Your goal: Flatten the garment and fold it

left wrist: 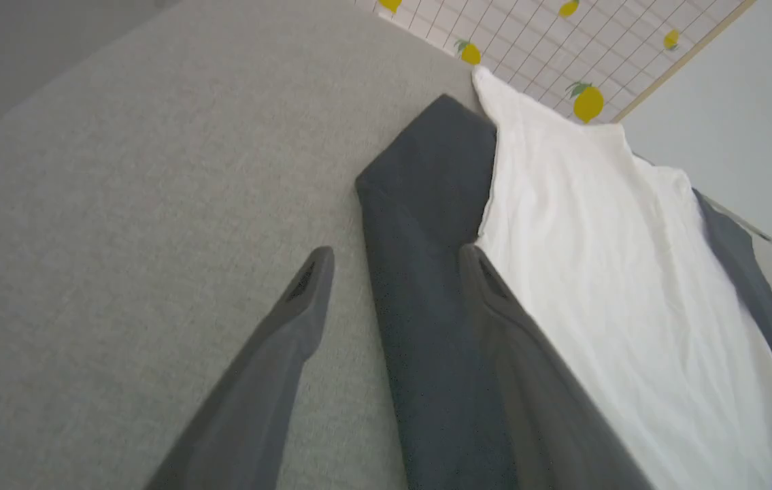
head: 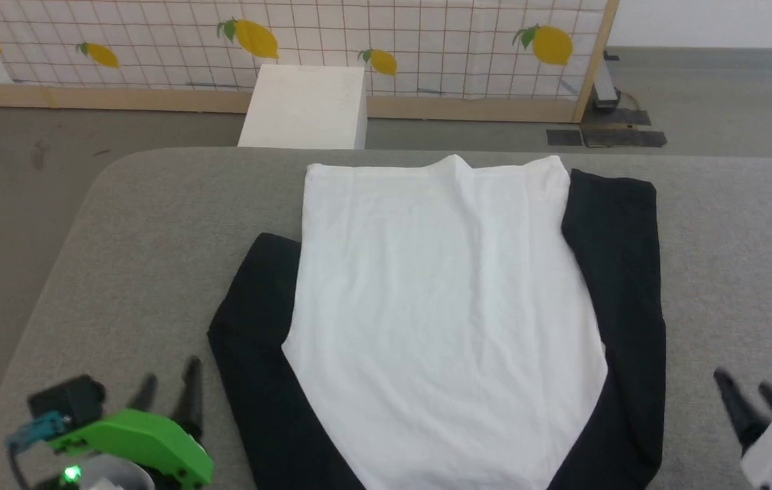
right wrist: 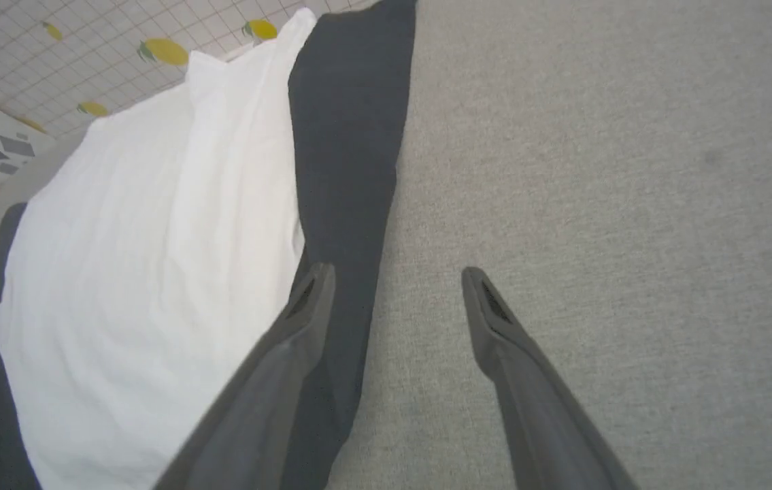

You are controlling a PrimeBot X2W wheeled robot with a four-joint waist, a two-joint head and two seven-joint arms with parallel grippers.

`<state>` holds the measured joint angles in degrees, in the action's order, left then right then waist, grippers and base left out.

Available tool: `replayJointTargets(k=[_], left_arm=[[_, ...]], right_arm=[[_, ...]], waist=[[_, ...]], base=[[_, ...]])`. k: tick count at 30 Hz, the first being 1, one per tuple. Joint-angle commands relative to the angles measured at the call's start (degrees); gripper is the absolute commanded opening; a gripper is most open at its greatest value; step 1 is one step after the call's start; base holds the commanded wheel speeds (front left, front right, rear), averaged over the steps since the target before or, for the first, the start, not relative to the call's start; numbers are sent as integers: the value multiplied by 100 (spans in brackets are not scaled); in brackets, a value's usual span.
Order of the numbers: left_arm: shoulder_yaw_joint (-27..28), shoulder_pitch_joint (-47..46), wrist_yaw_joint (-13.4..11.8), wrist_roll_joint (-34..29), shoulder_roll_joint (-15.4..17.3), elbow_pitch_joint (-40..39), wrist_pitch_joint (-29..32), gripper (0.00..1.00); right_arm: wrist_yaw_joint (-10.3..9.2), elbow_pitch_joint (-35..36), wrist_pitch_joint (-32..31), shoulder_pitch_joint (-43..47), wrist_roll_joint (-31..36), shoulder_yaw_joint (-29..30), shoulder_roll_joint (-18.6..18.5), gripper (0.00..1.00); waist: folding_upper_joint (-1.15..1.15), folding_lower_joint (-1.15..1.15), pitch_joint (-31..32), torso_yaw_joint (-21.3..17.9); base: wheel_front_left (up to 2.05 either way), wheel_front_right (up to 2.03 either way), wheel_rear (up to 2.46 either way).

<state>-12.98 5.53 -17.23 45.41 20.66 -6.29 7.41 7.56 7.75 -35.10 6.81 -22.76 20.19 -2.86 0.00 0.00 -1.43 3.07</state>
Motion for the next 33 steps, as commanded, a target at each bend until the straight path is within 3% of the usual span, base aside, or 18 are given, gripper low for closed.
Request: replayJointTargets(k=[1, 4, 7, 11, 16, 23, 33], left_arm=[[127, -199, 40, -107, 15, -83, -308, 100], [258, -379, 233, -357, 26, -163, -989, 100], [296, -602, 478, -718, 86, -179, -1730, 100], [372, -894, 725, -1192, 88, -211, -2172, 100], [669, -1247, 943, -1781, -134, -409, -2236, 100], [1103, -1486, 1498, -2338, -639, -633, -2239, 100], [1570, -1721, 2120, -2756, -1210, -745, -2240, 100]], right_arm=[[-8, 43, 90, -333, -8, 41, -2, 100], [-8, -177, 220, -972, -59, 236, -2, 100], [-8, -522, 333, -1712, 288, 357, -18, 100], [-8, -1076, 338, -2758, 782, 351, -134, 100], [-8, -1898, 115, -4079, 1309, 379, -351, 100], [-8, -2853, -512, -5620, 2252, 158, -569, 100], [-8, -3373, -1118, -6558, 3103, -45, -921, 100]], waist=[[0, 0, -106, -80], [0, 0, -262, -143], [0, 0, -529, -171], [0, 0, -1031, -164], [0, 0, -1693, -89], [0, 0, -2580, 23], [0, 0, -3404, 251]], base=[[0, 0, 0], [0, 0, 0], [0, 0, 0], [0, 0, 0], [0, 0, 0], [0, 0, 0], [0, 0, 0]])
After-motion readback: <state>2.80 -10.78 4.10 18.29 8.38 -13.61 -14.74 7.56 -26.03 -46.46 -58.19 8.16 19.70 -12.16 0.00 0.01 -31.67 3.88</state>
